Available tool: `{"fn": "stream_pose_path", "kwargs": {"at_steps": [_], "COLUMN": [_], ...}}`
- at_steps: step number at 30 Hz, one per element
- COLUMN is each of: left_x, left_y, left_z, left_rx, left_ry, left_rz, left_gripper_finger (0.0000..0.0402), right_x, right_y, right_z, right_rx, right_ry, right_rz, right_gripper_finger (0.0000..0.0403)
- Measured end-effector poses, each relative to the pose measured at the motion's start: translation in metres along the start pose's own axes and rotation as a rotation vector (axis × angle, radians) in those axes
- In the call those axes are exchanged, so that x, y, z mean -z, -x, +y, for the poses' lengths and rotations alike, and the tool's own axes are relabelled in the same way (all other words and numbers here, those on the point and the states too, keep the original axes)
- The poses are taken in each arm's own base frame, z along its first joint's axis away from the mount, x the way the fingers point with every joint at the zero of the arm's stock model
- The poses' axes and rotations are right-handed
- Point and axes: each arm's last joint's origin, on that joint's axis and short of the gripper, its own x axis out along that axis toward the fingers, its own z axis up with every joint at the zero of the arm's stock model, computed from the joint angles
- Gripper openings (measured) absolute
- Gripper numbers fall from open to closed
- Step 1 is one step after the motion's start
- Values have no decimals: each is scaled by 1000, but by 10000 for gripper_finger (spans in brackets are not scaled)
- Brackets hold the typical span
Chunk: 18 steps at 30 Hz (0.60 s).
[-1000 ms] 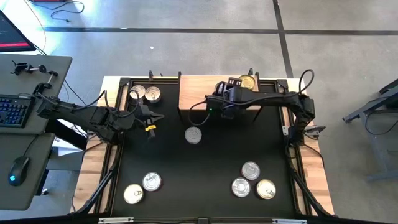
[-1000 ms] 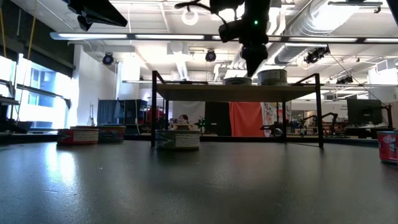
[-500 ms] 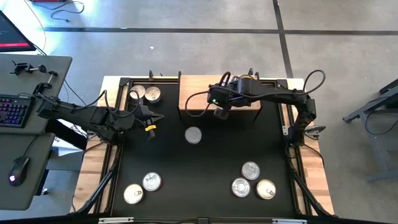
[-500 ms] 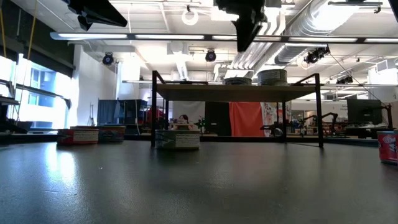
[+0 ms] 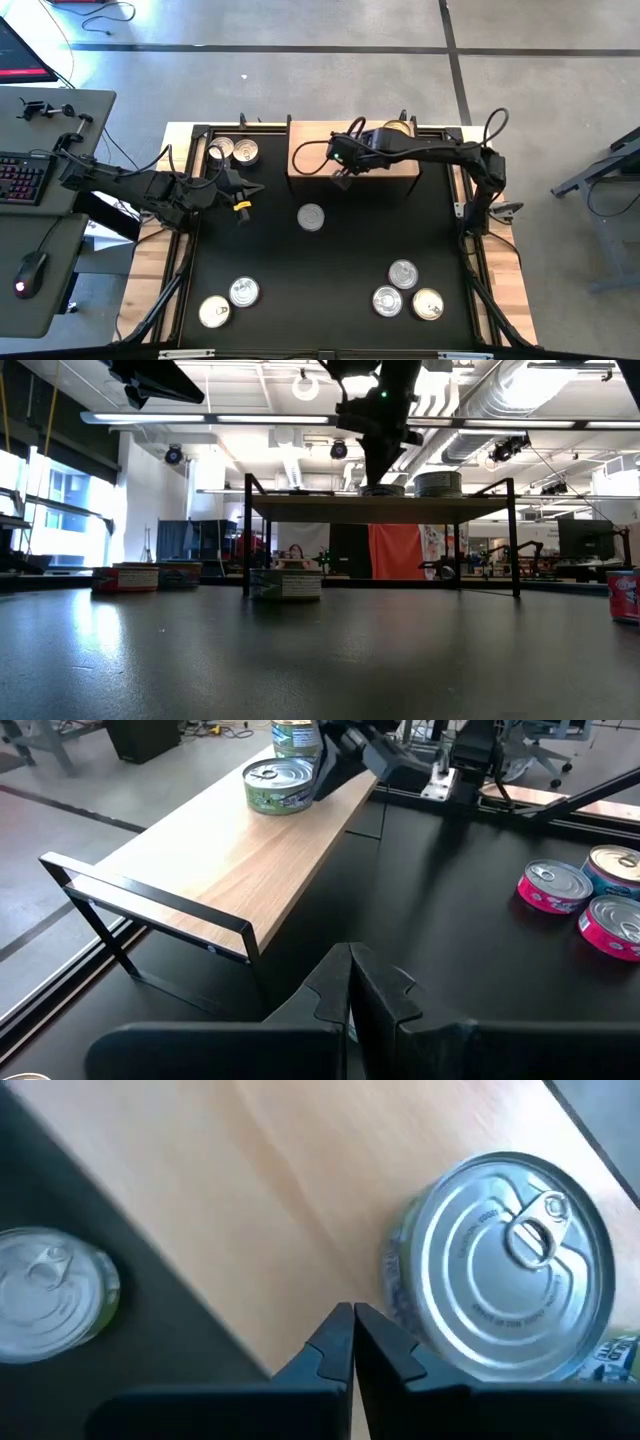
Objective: Stack canned seafood by type on shelf
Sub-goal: Put the green tuna can on the shelf
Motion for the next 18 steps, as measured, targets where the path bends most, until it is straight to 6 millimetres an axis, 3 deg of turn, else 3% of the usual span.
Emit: {"fn": "stream_pose_path", "kwargs": {"at_steps": [18], "left_x": [0], "left_y": [0], "left_z": [0], "left_rx": [-2], "left_ry": [-4], "left_rz": [2], "left_gripper_finger": [0], "right_x": [-6], "right_y": [-7], "right_z": [-23], "right_rx": [104], "right_ry": [11], "right_rz": [5], "right_gripper_finger": [0]}}
